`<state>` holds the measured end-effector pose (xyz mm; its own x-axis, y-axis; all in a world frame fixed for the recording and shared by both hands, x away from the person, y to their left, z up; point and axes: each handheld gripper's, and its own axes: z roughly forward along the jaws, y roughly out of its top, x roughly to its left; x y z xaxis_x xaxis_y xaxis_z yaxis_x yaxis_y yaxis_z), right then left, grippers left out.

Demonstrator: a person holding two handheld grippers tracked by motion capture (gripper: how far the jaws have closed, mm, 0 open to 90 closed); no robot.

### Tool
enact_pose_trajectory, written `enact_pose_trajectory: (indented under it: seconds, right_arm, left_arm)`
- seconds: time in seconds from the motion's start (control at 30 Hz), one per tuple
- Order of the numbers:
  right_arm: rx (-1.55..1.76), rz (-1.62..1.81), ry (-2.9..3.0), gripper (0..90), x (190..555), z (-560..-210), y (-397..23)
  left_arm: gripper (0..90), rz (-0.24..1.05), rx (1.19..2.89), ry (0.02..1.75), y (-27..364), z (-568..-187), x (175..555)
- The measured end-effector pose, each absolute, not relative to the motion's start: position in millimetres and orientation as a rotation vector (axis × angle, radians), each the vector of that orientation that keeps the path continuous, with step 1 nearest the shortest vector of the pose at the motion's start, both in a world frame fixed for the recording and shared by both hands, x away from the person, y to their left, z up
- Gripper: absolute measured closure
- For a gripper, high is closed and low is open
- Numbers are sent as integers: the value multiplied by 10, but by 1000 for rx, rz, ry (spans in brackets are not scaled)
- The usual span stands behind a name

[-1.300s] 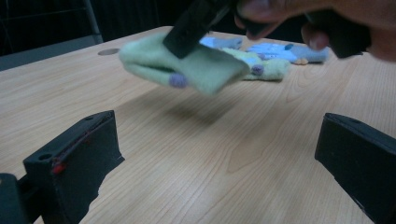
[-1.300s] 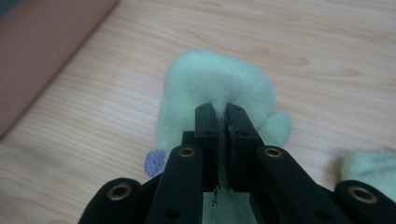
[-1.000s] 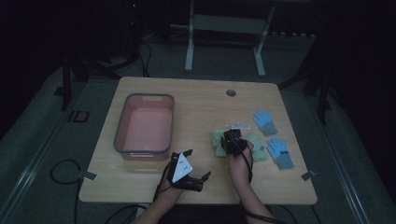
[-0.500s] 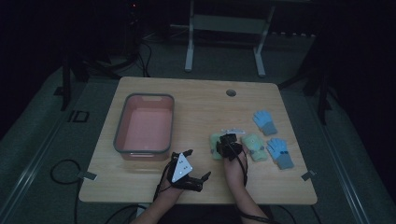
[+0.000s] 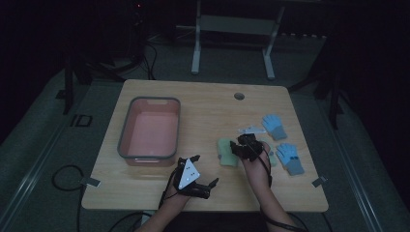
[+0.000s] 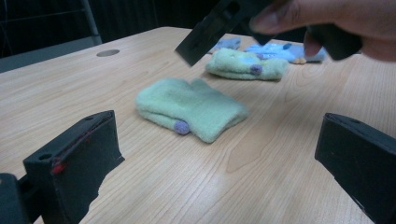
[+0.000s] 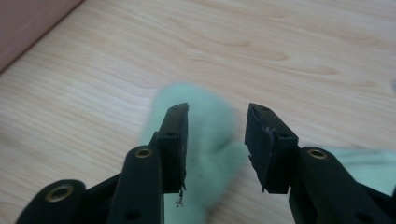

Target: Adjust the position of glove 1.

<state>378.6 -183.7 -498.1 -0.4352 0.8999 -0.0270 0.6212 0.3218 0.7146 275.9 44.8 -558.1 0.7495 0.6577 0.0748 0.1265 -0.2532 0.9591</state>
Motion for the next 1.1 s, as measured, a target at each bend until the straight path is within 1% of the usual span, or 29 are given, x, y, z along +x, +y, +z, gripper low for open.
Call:
enact_pose_trajectory:
  seconds: [0.3, 0.33, 0.43, 0.63, 0.8, 0.87, 0.9, 0.93, 0.97, 1.03, 1.07, 1.1]
  right_arm:
    - [1279, 929, 2239, 605, 3846, -4896, -2080]
    - [1216, 945, 2267, 593, 3874, -4896, -2215]
    - [1170, 971, 2287, 594, 3908, -4893, -2395]
    - [1157, 944, 2294, 613, 3963, -4901, -2807]
    - [1168, 872, 2331, 612, 3946, -5068, -3028]
    - [1175, 863, 2341, 606, 3944, -5116, -3055]
    - [1173, 837, 2351, 590, 3943, -5173, -3073]
    - [1177, 809, 2372, 543, 3949, -5261, -3086]
    - [1175, 791, 2384, 525, 3953, -5299, -3087]
    - [1173, 782, 2390, 525, 3954, -5341, -3089]
    - [1184, 840, 2408, 550, 3970, -5367, -3131]
    - [1188, 849, 2417, 552, 3981, -5370, -3144]
  left_arm:
    - [0, 570, 1780, 611, 449, -5582, 2756]
    - [0, 571, 1779, 612, 450, -5582, 2756]
    - [0, 568, 1772, 615, 456, -5583, 2756]
    - [0, 567, 1768, 617, 462, -5583, 2756]
    - [0, 563, 1761, 618, 470, -5584, 2756]
    - [0, 562, 1765, 619, 468, -5583, 2758]
    - [0, 562, 1766, 618, 465, -5583, 2758]
    - [0, 564, 1770, 615, 460, -5583, 2758]
    - [0, 566, 1770, 615, 459, -5583, 2757]
    - [0, 567, 1769, 615, 459, -5583, 2757]
    - [0, 567, 1769, 618, 459, -5583, 2757]
    - [0, 567, 1769, 618, 459, -5583, 2758]
